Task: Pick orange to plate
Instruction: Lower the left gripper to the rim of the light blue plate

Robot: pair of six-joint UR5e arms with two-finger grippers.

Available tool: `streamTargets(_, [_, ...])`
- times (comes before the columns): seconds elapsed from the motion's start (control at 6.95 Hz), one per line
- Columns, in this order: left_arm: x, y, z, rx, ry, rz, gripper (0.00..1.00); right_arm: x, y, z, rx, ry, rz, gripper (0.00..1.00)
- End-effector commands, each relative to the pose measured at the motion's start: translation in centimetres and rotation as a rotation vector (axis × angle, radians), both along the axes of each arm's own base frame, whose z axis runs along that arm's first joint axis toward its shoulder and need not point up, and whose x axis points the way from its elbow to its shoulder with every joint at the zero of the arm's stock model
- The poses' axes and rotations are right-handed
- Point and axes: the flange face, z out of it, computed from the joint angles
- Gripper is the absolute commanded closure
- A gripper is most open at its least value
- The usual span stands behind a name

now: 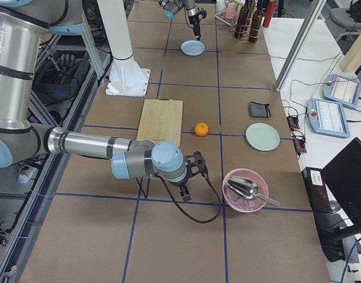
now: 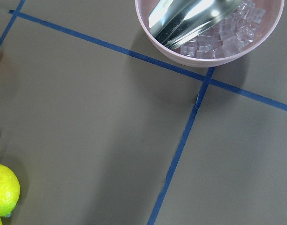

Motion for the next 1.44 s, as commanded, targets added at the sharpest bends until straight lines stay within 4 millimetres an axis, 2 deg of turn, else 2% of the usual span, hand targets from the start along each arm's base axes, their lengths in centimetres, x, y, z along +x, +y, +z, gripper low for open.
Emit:
streamTargets(0.0, [1.0, 0.4, 0.5, 0.001, -0.013, 0.007, 0.35, 0.0, 0.1, 0.2, -0.003, 0.001, -0.001, 0.00])
streamTargets(0.29, [1.4, 0.6, 0.9, -0.003, -0.019, 0.015, 0.35, 0.0, 0.1, 0.3, -0.005, 0.001, -0.001, 0.00])
streamTargets(0.43, [1.6, 0.8, 1.0, 0.001, -0.024, 0.012, 0.39, 0.0, 0.1, 0.3, -0.005, 0.001, -0.001, 0.00])
streamTargets(0.58, [1.6, 0.8, 1.0, 0.003, -0.026, 0.010, 0.70, 0.0, 0.1, 0.4, -0.006, 0.003, 0.000, 0.00])
streamTargets(0.72, [1.7, 0.9, 1.2, 0.002, -0.029, 0.014, 0.94, 0.0, 0.1, 0.4, -0.005, 0.003, 0.000, 0.00])
streamTargets(0.86, [1.8, 0.9, 1.2, 0.001, -0.030, 0.015, 1.00, 0.0, 0.1, 0.4, -0.006, 0.003, 0.000, 0.00])
streamTargets(1.01, [1.7, 0.9, 0.8, 0.006, -0.023, 0.013, 1.00, 0.0, 0.1, 0.4, -0.005, 0.003, 0.000, 0.00])
streamTargets(1.15, [1.8, 1.0, -0.6, 0.021, -0.001, 0.024, 1.00, 0.0, 0.0, 0.3, -0.003, 0.001, -0.001, 0.00])
streamTargets(1.3, [1.8, 1.1, -3.1, 0.046, 0.034, 0.036, 1.00, 0.0, 0.0, 0.3, -0.003, 0.003, 0.000, 0.00])
